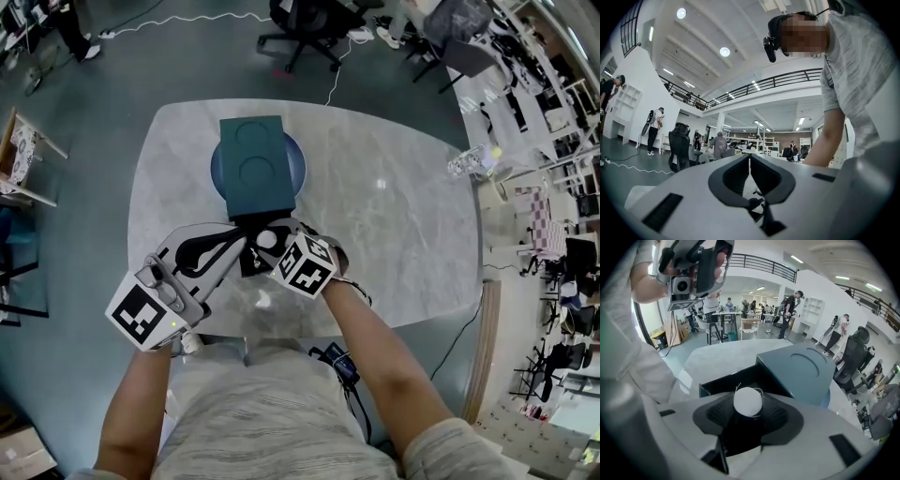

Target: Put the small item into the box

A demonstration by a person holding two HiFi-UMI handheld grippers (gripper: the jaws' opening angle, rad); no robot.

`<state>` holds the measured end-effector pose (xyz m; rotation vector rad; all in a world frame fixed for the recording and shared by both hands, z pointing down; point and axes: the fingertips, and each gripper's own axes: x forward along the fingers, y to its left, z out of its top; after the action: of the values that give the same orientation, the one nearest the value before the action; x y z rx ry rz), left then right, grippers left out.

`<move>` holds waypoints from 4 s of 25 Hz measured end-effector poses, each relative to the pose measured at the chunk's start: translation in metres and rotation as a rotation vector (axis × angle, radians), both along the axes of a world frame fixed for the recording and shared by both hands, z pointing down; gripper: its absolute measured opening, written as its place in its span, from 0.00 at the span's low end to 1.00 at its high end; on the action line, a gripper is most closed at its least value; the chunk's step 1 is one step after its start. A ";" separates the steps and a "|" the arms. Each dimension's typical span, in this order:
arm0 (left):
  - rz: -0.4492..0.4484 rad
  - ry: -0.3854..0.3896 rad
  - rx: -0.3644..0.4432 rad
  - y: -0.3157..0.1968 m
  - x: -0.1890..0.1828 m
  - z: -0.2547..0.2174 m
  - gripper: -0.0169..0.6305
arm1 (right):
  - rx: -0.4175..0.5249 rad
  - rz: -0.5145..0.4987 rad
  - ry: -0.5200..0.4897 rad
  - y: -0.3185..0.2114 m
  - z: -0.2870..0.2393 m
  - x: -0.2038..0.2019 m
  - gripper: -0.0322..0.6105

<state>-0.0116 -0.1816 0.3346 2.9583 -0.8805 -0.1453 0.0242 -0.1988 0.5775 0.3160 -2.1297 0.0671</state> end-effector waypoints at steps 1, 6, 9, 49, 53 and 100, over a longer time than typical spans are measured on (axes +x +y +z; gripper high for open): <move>0.000 -0.002 0.000 0.000 0.000 0.000 0.06 | -0.001 0.006 0.001 -0.001 0.000 0.000 0.36; 0.003 -0.004 -0.004 0.000 0.000 0.001 0.06 | -0.017 0.026 -0.011 -0.003 0.000 0.002 0.40; 0.006 0.000 -0.004 0.000 -0.001 0.001 0.06 | -0.027 0.044 -0.036 -0.003 -0.003 0.001 0.42; 0.014 0.014 0.021 0.015 -0.004 -0.018 0.06 | 0.190 0.290 -0.605 0.014 -0.203 0.016 0.31; 0.014 0.011 0.022 0.013 -0.002 -0.020 0.06 | 0.229 0.281 -0.654 0.019 -0.224 0.018 0.22; 0.050 0.012 0.038 0.032 0.006 -0.029 0.06 | 0.279 0.229 -0.782 0.061 -0.274 0.020 0.08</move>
<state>-0.0058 -0.1492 0.3053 3.0082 -0.8100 -0.1789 0.0438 -0.1377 0.3039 0.8004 -2.8717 0.0257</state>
